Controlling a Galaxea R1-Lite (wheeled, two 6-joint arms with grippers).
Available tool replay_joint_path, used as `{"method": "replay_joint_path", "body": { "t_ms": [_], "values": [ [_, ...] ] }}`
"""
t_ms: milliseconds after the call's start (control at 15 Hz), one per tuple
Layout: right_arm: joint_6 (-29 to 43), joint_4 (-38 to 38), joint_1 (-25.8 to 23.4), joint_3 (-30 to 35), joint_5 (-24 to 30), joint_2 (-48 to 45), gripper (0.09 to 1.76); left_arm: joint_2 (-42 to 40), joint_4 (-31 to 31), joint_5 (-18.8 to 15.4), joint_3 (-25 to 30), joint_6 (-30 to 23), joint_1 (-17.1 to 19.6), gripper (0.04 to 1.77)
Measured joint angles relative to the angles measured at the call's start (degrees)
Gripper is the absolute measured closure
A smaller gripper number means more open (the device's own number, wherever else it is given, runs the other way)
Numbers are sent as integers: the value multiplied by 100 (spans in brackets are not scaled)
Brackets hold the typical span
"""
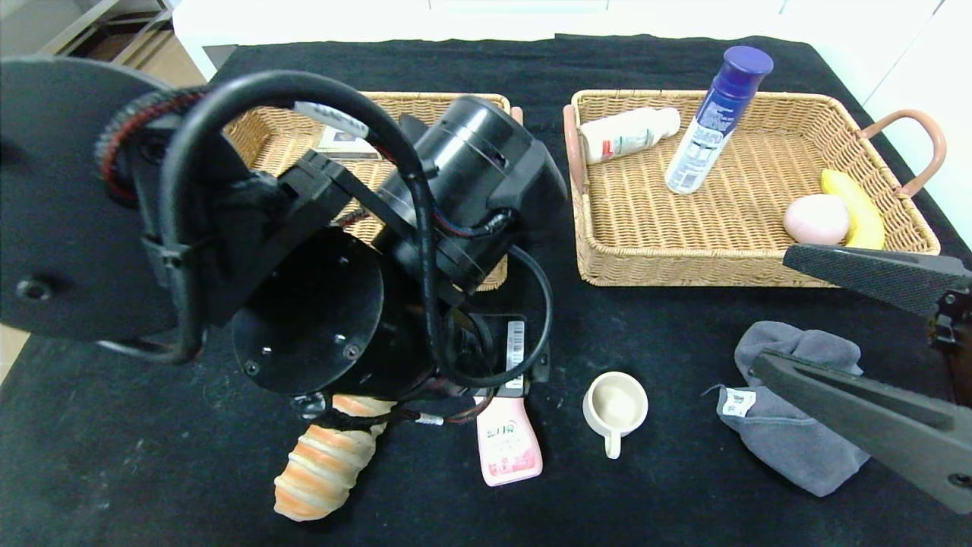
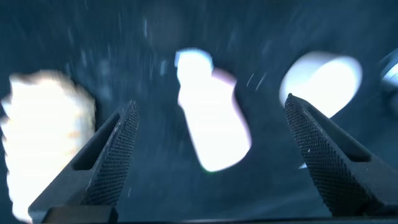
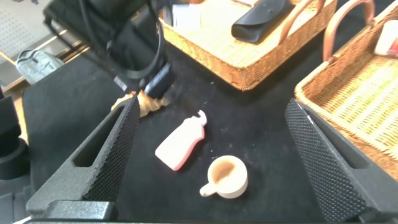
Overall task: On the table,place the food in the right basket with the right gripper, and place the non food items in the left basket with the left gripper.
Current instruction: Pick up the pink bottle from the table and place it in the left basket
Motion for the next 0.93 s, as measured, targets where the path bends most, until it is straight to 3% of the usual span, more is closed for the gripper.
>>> {"method": "replay_joint_path", "body": {
  "t_ms": [933],
  "values": [
    [-137, 210, 140, 5, -35, -350, 14, 667, 226, 16, 18, -312, -105, 10]
  ]
}}
